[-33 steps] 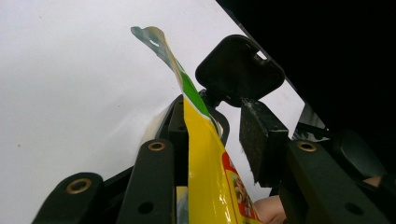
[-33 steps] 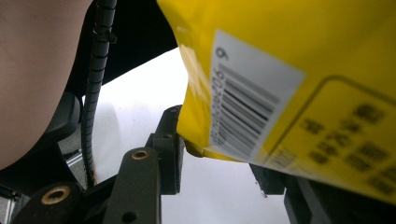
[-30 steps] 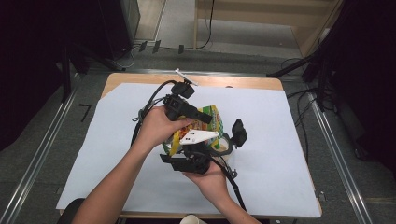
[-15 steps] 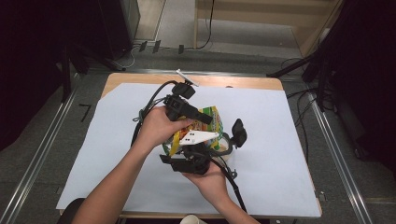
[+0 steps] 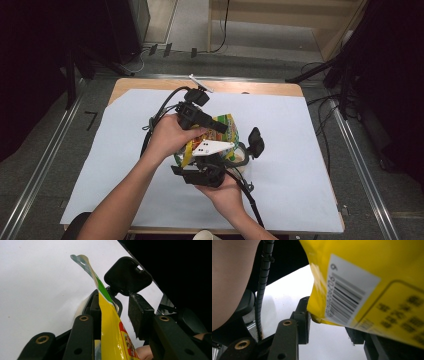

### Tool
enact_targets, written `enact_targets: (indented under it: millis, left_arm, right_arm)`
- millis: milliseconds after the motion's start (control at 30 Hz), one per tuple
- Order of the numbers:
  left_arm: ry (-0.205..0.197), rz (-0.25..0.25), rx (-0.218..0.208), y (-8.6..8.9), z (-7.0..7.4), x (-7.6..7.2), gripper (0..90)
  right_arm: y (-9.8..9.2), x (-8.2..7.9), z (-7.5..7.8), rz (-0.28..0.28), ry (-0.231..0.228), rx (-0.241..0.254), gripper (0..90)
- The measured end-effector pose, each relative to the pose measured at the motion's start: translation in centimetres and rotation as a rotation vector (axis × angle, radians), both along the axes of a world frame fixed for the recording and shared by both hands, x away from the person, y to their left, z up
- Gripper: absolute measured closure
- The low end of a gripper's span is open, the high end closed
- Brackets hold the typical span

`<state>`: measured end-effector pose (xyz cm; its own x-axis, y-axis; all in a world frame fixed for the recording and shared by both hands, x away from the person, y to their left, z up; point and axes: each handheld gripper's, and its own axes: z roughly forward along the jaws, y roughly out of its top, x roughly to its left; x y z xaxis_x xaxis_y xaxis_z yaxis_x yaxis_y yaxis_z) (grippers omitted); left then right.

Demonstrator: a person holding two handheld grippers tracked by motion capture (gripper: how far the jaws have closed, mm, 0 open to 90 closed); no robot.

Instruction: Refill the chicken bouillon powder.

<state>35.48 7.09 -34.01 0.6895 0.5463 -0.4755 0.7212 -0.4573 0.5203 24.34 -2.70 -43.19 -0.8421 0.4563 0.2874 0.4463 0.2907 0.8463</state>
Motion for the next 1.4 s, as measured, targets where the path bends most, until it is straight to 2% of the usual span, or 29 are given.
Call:
enact_targets:
  millis: [100, 1400]
  left_arm:
    - [-0.001, 0.001, 0.000, -0.02, -0.03, 0.00, 66.9]
    - [-0.003, -0.003, -0.001, -0.18, 0.00, -0.03, 66.8]
  right_arm:
    - [-0.02, 0.05, -0.07, 0.000, -0.010, -0.006, 61.4]
    - [-0.12, -0.01, -0.02, 0.002, -0.007, -0.003, 61.5]
